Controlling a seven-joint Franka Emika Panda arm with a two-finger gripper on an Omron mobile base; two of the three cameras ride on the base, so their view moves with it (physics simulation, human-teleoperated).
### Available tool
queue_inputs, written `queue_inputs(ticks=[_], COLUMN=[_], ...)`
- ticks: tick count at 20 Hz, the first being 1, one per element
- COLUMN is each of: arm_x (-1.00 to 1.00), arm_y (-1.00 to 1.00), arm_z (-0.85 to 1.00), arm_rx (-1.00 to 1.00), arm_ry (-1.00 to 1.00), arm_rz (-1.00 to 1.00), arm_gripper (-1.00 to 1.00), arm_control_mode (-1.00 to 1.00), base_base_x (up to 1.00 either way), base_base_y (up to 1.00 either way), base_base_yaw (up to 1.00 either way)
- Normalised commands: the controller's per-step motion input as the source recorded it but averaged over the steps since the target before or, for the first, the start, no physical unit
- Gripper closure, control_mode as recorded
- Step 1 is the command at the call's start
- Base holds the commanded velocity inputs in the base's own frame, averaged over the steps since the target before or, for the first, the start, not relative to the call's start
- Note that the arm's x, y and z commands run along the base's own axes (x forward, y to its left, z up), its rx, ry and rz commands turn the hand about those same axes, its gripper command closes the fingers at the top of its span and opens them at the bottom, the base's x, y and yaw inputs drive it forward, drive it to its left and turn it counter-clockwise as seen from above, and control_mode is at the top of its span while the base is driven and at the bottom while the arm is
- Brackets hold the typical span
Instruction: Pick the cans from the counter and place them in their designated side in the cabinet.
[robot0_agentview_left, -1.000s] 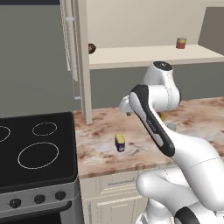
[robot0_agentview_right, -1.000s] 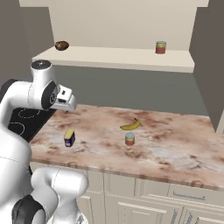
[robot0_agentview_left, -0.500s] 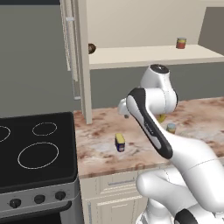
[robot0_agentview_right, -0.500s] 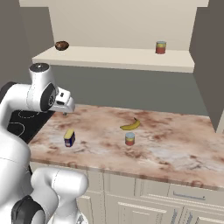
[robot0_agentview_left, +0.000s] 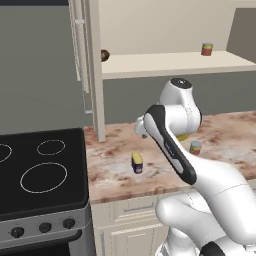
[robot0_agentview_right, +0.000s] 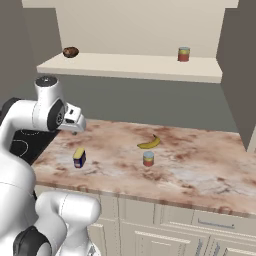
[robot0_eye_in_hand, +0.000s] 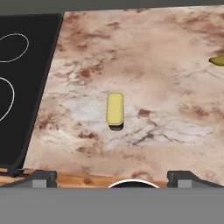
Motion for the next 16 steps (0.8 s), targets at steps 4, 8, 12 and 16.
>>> queue_inputs(ticks=[4,8,12,16], arm_x=[0.03,0.05,0.09,0.05], arm_y=[0.00,0.00,0.00,0.00], arm_z=[-0.15,-0.08,-0.02,-0.04], arm_rx=[0.00,0.00,0.00,0.00], arm_ry=[0.00,0.00,0.00,-0.01], arm_rz=[0.00,0.00,0.00,0.00], arm_gripper=[-1.00,-1.00,-1.00,-1.00], arm_control_mode=[-1.00,-1.00,-1.00,-1.00], base_base_x=[0.00,0.00,0.00,0.00], base_base_y=[0.00,0.00,0.00,0.00], base_base_yaw=[0.00,0.00,0.00,0.00])
